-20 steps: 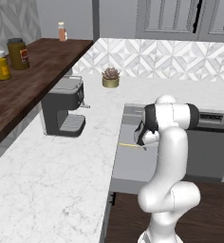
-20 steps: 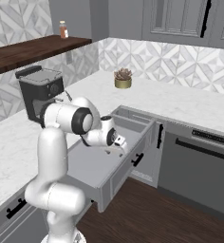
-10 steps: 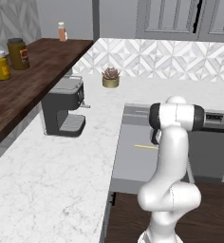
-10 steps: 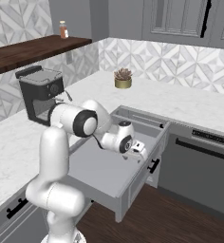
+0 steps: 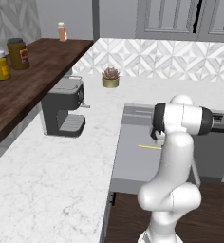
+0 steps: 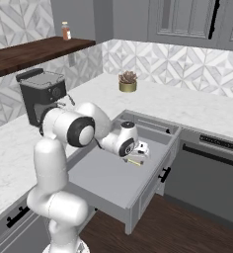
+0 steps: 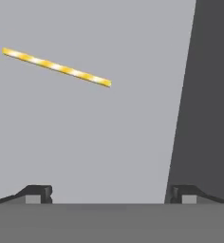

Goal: Take a straw from the drawer in front and place it inside the glass cup on the dining counter.

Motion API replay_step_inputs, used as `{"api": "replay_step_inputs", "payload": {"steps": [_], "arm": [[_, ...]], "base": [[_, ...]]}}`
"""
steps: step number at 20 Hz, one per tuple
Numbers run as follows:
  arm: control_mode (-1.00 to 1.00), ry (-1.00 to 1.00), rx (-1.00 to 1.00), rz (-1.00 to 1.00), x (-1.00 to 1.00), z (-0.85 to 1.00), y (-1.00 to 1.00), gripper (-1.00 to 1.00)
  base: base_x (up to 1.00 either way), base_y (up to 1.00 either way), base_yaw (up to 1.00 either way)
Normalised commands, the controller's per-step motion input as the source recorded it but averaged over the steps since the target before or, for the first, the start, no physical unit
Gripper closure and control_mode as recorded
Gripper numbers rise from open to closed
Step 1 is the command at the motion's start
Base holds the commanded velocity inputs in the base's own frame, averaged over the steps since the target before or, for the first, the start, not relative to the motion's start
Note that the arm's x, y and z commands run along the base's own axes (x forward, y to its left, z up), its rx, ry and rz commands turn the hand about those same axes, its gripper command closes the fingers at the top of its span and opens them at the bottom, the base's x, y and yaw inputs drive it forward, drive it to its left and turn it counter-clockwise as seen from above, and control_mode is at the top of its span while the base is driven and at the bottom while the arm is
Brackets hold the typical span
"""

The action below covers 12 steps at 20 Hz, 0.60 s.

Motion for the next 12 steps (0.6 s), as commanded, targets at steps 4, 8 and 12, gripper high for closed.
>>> {"api": "replay_step_inputs", "payload": {"steps": [4,8,12], "arm": [[-1.0,0.0,0.0,0.31,0.17,0.15,0.8,-1.0],[-1.0,0.0,0.0,0.29,0.55,0.0,0.38,-1.0],[-1.0,0.0,0.0,0.23,0.62,-0.02,0.03,-1.0]], "base": [[0.0,0.0,0.0],[0.0,0.0,0.0],[0.0,0.0,0.0]]}}
